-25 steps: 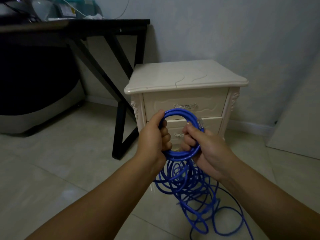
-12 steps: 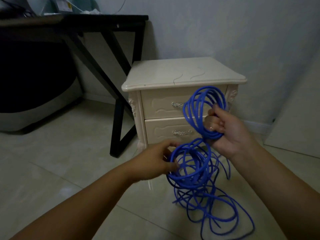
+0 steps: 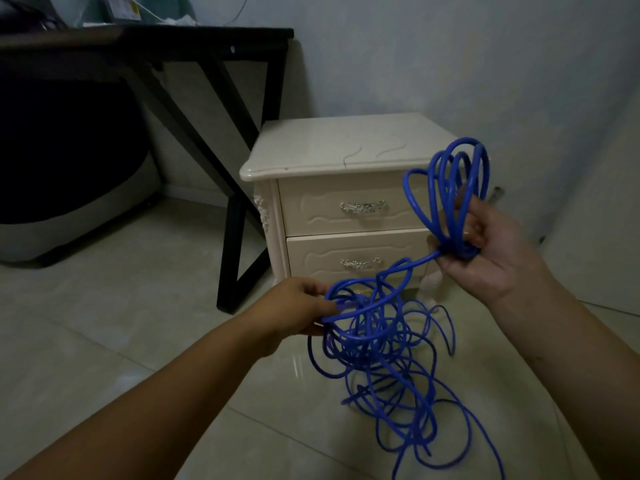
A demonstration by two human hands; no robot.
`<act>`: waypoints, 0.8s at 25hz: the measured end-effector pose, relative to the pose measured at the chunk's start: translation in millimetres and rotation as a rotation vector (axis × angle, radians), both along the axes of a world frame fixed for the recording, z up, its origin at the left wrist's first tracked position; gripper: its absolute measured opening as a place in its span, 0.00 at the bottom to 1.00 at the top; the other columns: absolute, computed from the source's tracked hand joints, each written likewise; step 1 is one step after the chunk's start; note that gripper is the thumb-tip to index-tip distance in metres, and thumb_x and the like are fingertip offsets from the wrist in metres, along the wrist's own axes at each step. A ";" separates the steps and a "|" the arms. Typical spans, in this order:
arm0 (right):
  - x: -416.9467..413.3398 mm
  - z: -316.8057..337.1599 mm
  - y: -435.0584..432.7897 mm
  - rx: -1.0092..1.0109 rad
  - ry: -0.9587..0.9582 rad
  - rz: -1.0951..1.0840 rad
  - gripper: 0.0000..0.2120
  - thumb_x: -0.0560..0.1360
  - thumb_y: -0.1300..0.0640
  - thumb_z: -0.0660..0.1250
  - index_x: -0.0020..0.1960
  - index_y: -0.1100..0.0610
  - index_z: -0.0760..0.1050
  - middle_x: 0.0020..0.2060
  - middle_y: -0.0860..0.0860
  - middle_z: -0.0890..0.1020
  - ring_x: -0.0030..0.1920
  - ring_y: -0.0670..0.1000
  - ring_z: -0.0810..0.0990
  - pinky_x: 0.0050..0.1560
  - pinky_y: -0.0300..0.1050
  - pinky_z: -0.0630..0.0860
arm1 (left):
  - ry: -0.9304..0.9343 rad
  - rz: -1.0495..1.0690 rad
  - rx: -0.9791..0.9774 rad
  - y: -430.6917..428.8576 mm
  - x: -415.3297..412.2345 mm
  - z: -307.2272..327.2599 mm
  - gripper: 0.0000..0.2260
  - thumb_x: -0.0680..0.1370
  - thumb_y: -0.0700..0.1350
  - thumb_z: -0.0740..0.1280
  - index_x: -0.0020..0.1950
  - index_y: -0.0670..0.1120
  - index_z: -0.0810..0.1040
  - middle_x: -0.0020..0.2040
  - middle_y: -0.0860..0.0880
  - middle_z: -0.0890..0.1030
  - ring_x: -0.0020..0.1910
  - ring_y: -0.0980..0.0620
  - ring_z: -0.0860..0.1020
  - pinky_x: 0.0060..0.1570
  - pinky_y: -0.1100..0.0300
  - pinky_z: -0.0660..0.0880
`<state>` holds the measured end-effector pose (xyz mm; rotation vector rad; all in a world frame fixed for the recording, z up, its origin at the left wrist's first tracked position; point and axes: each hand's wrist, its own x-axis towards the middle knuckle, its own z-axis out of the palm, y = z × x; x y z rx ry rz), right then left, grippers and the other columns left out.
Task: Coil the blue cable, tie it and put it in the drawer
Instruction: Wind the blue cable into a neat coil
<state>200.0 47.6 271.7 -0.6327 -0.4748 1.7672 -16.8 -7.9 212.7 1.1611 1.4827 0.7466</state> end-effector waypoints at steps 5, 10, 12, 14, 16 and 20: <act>-0.6 1.9 -2.0 0.029 -0.047 0.020 0.28 0.81 0.52 0.58 0.22 0.53 0.73 0.16 0.47 0.60 0.17 0.45 0.59 0.30 0.31 0.72 | 0.186 0.024 0.084 2.7 2.3 -4.9 0.20 0.74 0.43 0.71 0.64 0.50 0.72 0.59 0.48 0.74 0.53 0.52 0.76 0.49 0.60 0.75; -6.0 -2.0 -2.1 -0.009 -0.014 0.034 0.30 0.81 0.52 0.58 0.21 0.55 0.73 0.16 0.47 0.59 0.16 0.45 0.60 0.27 0.32 0.74 | 0.197 -0.220 0.201 2.8 16.5 -7.5 0.27 0.72 0.47 0.74 0.69 0.56 0.69 0.67 0.55 0.70 0.65 0.55 0.70 0.59 0.59 0.72; -7.6 -1.3 -3.6 -0.021 0.020 0.016 0.28 0.81 0.53 0.59 0.22 0.56 0.73 0.16 0.46 0.60 0.16 0.45 0.60 0.27 0.33 0.74 | 0.227 -0.314 0.175 3.6 22.5 -14.9 0.24 0.74 0.51 0.71 0.69 0.57 0.70 0.67 0.57 0.71 0.65 0.56 0.71 0.62 0.59 0.71; -7.8 -0.5 -3.3 -0.031 0.063 -0.010 0.26 0.80 0.55 0.61 0.24 0.57 0.74 0.17 0.46 0.60 0.17 0.44 0.60 0.27 0.33 0.73 | 0.274 -0.351 0.191 4.4 28.2 -19.0 0.15 0.78 0.53 0.65 0.65 0.57 0.75 0.66 0.58 0.74 0.62 0.59 0.72 0.60 0.61 0.69; -6.7 0.3 -2.4 -0.035 0.054 -0.033 0.26 0.80 0.55 0.61 0.24 0.57 0.74 0.17 0.46 0.60 0.17 0.44 0.60 0.27 0.32 0.72 | 0.257 -0.332 0.198 4.7 34.3 -16.7 0.13 0.82 0.52 0.58 0.58 0.52 0.81 0.61 0.56 0.77 0.59 0.60 0.74 0.56 0.66 0.67; -3.1 1.7 0.3 -0.035 0.079 -0.055 0.25 0.80 0.56 0.62 0.24 0.57 0.75 0.17 0.46 0.61 0.19 0.43 0.62 0.27 0.31 0.71 | 0.227 -0.233 0.184 12.3 40.8 -24.0 0.16 0.79 0.56 0.63 0.38 0.46 0.76 0.44 0.46 0.83 0.47 0.50 0.80 0.51 0.59 0.73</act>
